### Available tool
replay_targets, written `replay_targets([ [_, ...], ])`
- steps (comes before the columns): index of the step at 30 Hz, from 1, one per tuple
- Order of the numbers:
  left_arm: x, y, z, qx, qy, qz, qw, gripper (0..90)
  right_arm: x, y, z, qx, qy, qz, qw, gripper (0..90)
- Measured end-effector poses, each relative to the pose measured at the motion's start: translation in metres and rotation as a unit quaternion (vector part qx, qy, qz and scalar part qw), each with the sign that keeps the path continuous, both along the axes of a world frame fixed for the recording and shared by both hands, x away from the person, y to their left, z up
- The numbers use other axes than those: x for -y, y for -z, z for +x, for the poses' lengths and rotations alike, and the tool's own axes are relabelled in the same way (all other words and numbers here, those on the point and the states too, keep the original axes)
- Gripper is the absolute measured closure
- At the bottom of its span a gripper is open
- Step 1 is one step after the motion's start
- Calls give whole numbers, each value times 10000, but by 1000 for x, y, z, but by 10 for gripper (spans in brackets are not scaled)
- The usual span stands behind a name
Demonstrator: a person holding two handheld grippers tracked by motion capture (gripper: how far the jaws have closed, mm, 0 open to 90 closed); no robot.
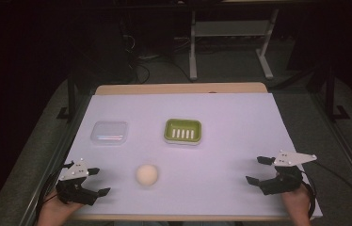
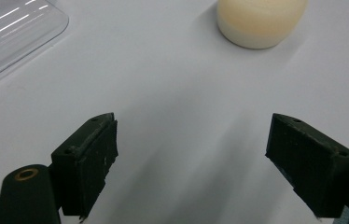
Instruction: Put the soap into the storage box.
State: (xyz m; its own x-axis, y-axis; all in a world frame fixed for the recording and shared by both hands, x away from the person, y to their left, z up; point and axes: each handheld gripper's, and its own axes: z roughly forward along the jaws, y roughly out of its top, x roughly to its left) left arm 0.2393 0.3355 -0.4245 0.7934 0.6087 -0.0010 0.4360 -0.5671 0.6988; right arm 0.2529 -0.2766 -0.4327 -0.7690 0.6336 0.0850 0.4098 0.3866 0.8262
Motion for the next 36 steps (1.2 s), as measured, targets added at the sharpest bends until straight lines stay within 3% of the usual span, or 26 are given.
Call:
replay_targets([
  [3, 4, 0, -1, 9, 47, -30, 10000, 202, -1, 1, 0, 5, -28, -49, 10000, 130],
  [5, 6, -2, -1, 37, 122, 49, 9999, 202, -1, 1, 0, 3, -42, -64, 10000, 130],
  [10, 12, -4, -1, 32, 187, 8, 9998, 201, -1, 2, 0, 5, -65, -84, 9999, 130],
  [19, 28, -9, 2, -1, 418, 337, 9986, 186, 0, 2, -1, 16, -34, -85, 10000, 130],
  [29, 50, -18, 12, -74, 812, 617, 9948, 177, -1, 4, -2, -14, -61, -83, 9999, 130],
  [33, 65, -24, 18, -97, 1023, 831, 9912, 178, -3, 4, -3, -24, -96, -90, 9999, 130],
  [36, 70, -26, 20, -110, 1088, 879, 9901, 178, -3, 4, -3, -18, -105, -92, 9999, 130],
])
